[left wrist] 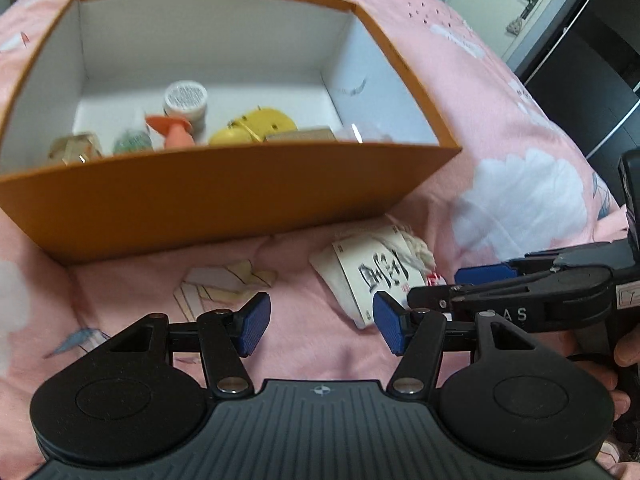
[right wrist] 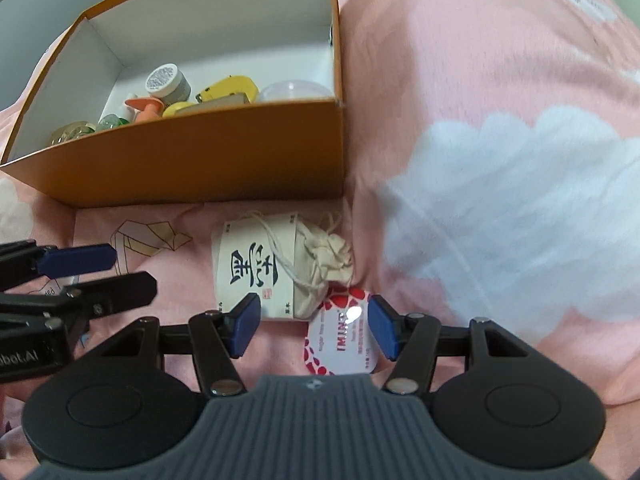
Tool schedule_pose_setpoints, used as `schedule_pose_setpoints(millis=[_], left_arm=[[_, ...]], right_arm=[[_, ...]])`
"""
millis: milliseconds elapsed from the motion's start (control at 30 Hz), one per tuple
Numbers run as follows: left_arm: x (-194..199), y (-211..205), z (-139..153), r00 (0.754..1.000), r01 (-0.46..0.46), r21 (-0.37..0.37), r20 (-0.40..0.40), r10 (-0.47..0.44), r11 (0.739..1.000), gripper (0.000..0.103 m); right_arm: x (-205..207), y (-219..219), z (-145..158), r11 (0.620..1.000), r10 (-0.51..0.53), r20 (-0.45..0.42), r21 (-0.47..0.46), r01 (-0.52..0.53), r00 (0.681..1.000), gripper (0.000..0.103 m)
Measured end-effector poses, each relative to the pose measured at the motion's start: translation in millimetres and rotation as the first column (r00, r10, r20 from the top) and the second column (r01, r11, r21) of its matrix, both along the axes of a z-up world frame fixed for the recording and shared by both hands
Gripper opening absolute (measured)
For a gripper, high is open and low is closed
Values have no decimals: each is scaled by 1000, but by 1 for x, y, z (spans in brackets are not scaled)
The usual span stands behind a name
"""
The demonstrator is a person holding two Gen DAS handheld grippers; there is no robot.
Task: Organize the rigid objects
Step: 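Grasp the white paper-tag pouch with the left tool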
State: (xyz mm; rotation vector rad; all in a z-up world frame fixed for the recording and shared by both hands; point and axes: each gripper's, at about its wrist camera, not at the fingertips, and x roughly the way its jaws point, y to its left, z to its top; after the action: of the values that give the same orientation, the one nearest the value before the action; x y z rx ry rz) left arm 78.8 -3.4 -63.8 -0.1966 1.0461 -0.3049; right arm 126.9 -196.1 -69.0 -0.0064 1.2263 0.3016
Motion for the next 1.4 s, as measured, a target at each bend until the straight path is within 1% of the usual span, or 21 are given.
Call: schedule_pose_setpoints(millis=[67,233,300,367,433,500,600,767,800,833,867,900,933,1000,1033,1100,1267,1367,1400], left_arm=[[2,-4,-5,1000,13,-5,-17,-13,1000,69],[6,-10,-12,999,23,-1,-32,-23,1000,69],[9,-10,-13,999,16,-4,-33,-16,1000,69],[10,-12,-12,999,18,13,-31,-17,1000,69],[10,-13,-13,999,19,22,-34,-18,1000,69],[10,-12,-14,999,13,27,-40,-11,1000,69],[9,-10,-14,999,-5,43,-34,6,999,69],[8,-6,-13,999,-28,57,-38,30,998,69],[8,-7,-13,999,-28,62,-40,30,998,69],[8,-7,-13,999,-28,65,-40,31,997,69],[8,-6,-13,999,-30,66,-40,33,997,69],[8,-6,-12,999,-31,65,-40,34,997,69],[8,-5,-12,998,-33,65,-43,36,997,69],[8,-3,-13,998,-39,66,-48,42,997,69],[8,-2,-12,998,-39,68,-49,43,997,69],[7,-1,-12,998,-38,70,-50,42,997,69],[5,4,-9,997,-49,76,-47,53,996,69],[5,6,-8,997,-50,82,-47,54,995,64],[5,6,-8,997,-54,88,-51,58,995,64]], right_arm=[[1,-1,-4,1000,-4,-15,7,4,1000,59],[3,-5,-8,999,-11,-25,33,12,1000,58],[4,-6,-8,999,-16,-27,47,17,1000,54],[7,-11,-9,995,-40,-35,88,43,999,50],[12,-11,-10,992,-52,-40,112,56,998,50],[17,-10,-13,990,-54,-48,125,60,997,55],[25,-7,-22,986,-55,-81,151,67,995,62],[37,1,-34,983,-45,-98,170,62,994,72],[39,3,-38,982,-46,-107,177,64,993,72],[41,3,-40,980,-47,-117,185,69,992,70],[41,3,-43,976,-48,-133,204,74,990,61],[40,2,-44,969,-44,-145,233,78,988,55],[39,2,-44,966,-41,-156,246,79,987,53],[34,4,-39,971,-27,-132,232,57,991,45],[32,4,-37,971,-26,-123,232,54,992,43],[29,3,-31,970,-25,-110,237,50,994,36],[20,6,-15,970,-1,-70,241,18,998,27],[14,15,-4,973,40,-36,231,-30,999,25],[14,17,-2,974,46,-27,222,-39,999,25]])
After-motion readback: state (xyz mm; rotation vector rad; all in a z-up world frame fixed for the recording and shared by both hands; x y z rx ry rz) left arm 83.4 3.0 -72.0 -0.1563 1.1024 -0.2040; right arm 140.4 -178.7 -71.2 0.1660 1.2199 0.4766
